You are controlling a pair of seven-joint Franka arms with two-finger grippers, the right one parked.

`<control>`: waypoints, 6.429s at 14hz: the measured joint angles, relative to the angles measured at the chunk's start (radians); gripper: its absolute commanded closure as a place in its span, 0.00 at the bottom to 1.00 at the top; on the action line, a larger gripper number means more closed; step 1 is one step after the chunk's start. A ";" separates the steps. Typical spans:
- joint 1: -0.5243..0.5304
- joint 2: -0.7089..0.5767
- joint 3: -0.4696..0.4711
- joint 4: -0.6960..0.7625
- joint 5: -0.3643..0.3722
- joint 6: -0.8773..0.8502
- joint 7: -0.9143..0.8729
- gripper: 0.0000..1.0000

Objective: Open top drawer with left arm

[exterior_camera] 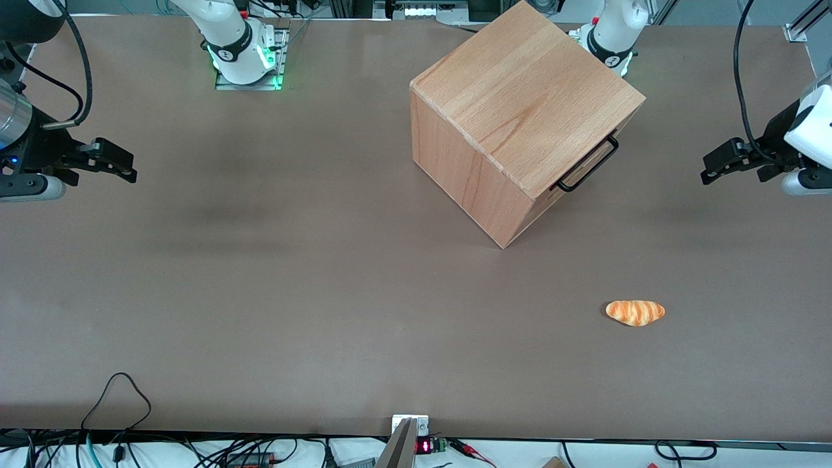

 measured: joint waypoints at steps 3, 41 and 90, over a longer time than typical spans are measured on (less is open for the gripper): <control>0.000 0.000 0.000 0.000 0.000 -0.011 0.000 0.00; -0.002 0.035 -0.113 -0.384 -0.254 0.129 0.598 0.00; 0.025 0.125 0.060 -0.402 -0.218 0.693 0.772 0.00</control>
